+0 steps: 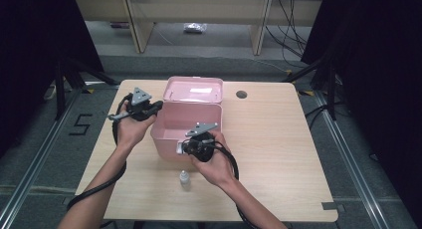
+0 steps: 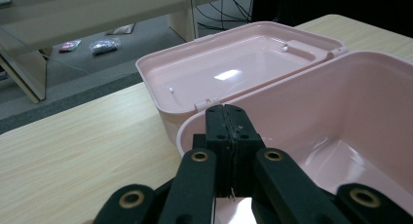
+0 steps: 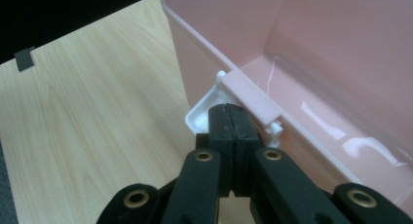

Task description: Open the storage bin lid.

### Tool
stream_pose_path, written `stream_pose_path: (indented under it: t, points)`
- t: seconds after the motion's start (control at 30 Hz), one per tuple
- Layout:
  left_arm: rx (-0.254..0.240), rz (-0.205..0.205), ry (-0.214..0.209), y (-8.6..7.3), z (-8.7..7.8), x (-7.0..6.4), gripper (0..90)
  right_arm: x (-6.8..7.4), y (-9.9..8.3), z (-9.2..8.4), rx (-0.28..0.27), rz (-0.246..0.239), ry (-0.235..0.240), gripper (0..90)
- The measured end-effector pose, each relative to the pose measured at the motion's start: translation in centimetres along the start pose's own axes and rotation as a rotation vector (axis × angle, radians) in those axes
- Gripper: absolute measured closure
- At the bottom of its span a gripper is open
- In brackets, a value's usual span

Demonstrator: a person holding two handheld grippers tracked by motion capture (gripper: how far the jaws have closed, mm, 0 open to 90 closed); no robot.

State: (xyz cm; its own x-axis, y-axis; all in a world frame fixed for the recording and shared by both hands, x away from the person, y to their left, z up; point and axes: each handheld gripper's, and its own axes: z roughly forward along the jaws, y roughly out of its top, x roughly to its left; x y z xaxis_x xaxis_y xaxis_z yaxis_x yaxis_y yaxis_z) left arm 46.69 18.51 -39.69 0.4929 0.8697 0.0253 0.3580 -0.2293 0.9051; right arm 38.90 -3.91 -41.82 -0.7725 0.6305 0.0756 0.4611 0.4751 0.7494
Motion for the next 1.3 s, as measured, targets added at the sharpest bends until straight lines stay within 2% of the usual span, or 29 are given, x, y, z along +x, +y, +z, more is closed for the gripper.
stream_pose_path:
  t: [0.03, 0.37, 0.43, 0.47, 0.5, 0.53, 0.57, 0.63, 0.67, 0.7, 0.73, 0.77, 0.8, 0.87, 0.9, 0.97, 1.13, 1.17, 1.2, 1.27, 1.3]
  points:
    - [-0.001, 0.0, -0.003, 0.0, -0.2, -0.1, 87.9, 0.1, 0.0, 0.0, 0.017, 0.004, 0.005, 90.0]
    - [-0.012, -0.008, -0.024, -0.4, -1.2, -0.5, 85.7, 0.2, -0.1, 0.1, 0.029, 0.005, 0.0, 90.0]
    - [-0.015, -0.006, -0.025, -0.5, -1.4, -0.5, 84.3, 0.3, 0.0, 0.0, 0.039, 0.019, 0.003, 90.0]
    - [-0.017, -0.005, -0.024, -0.6, -1.6, -0.5, 83.8, 0.2, 0.1, 0.1, 0.029, -0.001, 0.009, 90.0]
    - [-0.021, -0.008, -0.026, -0.7, -1.7, -0.6, 83.2, 0.2, 0.1, 0.0, 0.033, 0.014, 0.006, 90.0]
    - [-0.021, -0.011, -0.025, -0.7, -1.8, -0.5, 82.8, 0.3, 0.0, 0.3, 0.007, 0.021, 0.001, 90.0]
    - [-0.024, -0.011, -0.025, -0.7, -1.8, -0.6, 82.6, 0.2, 0.0, 0.0, 0.024, 0.014, 0.01, 89.2]
    - [-0.024, -0.009, -0.024, -0.7, -1.8, -0.6, 82.4, 0.2, 0.1, 0.0, 0.017, 0.0, 0.011, 88.7]
    - [-0.026, -0.01, -0.026, -0.7, -1.9, -0.6, 82.4, 0.4, 0.2, -0.3, 0.004, 0.011, 0.004, 88.3]
    - [-0.027, -0.01, -0.025, -0.7, -1.9, -0.6, 82.4, 0.4, 0.2, 0.0, -0.054, -0.004, -0.004, 88.3]
    - [-0.027, -0.01, -0.025, -0.7, -1.9, -0.6, 82.4, 0.5, 0.4, -0.7, -0.011, 0.013, 0.008, 88.3]
    - [-0.022, -0.008, -0.025, -0.8, -1.9, -0.6, 82.5, 0.6, 0.5, -0.6, -0.043, 0.01, 0.001, 88.2]
    - [-0.02, -0.007, -0.026, -0.8, -1.8, -0.6, 82.5, 0.5, 0.7, -0.8, -0.033, -0.013, 0.008, 88.2]
    - [-0.021, -0.005, -0.028, -0.8, -1.8, -0.7, 82.5, 0.6, 0.9, -0.9, -0.04, -0.016, 0.006, 88.0]
    - [-0.022, -0.005, -0.029, -0.8, -1.9, -0.7, 82.5, 0.7, 1.0, -1.1, -0.024, 0.0, 0.012, 88.0]
    - [-0.023, -0.004, -0.031, -0.9, -1.9, -0.7, 82.3, 0.4, 1.0, -1.2, -0.043, -0.024, 0.002, 87.7]
    - [-0.019, -0.008, -0.034, -1.3, -2.1, -0.8, 81.2, 0.4, 0.9, -1.5, -0.04, -0.008, 0.006, 85.3]
    - [-0.018, -0.008, -0.034, -1.4, -2.2, -0.8, 80.7, 0.4, 0.9, -1.5, -0.055, 0.014, 0.014, 84.9]
    - [-0.018, -0.007, -0.036, -1.5, -2.3, -0.9, 80.3, 0.3, 0.9, -1.6, -0.05, -0.001, 0.001, 84.6]
    - [-0.02, -0.01, -0.038, -1.6, -2.4, -0.9, 79.8, 0.3, 0.9, -1.6, -0.062, 0.011, 0.006, 84.2]
    - [-0.026, -0.011, -0.044, -1.7, -2.7, -1.0, 79.5, 0.0, 1.0, -2.1, -0.048, 0.012, 0.006, 83.5]
